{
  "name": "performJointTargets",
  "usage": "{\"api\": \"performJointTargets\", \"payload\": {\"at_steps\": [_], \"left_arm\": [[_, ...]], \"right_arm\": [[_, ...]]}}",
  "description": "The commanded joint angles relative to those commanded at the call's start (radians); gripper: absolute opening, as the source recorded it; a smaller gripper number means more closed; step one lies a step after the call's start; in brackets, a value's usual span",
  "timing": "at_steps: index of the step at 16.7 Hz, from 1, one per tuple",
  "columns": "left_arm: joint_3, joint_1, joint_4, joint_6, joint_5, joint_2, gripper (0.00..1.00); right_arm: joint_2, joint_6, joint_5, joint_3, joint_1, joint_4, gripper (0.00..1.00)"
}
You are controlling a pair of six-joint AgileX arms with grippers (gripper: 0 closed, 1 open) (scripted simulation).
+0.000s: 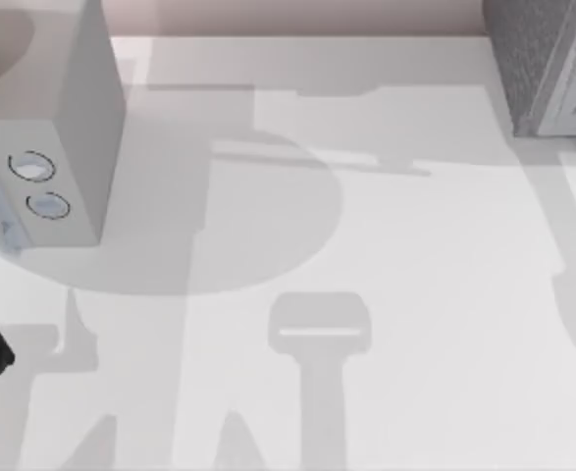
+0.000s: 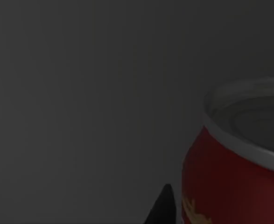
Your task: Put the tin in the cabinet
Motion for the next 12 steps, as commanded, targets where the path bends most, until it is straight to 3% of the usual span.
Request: {"api": "performJointTargets", "payload": {"at_steps": [9,12], "left_arm": [[0.0,0.0,0.0,0.0,0.0,0.0,1.0],[0.0,0.0,0.0,0.0,0.0,0.0,1.0]], "right_arm": [[0.081,-0.001,-0.01,0.105,-0.013,-0.029,0.0],[0.081,-0.001,-0.01,0.105,-0.013,-0.029,0.23]]}}
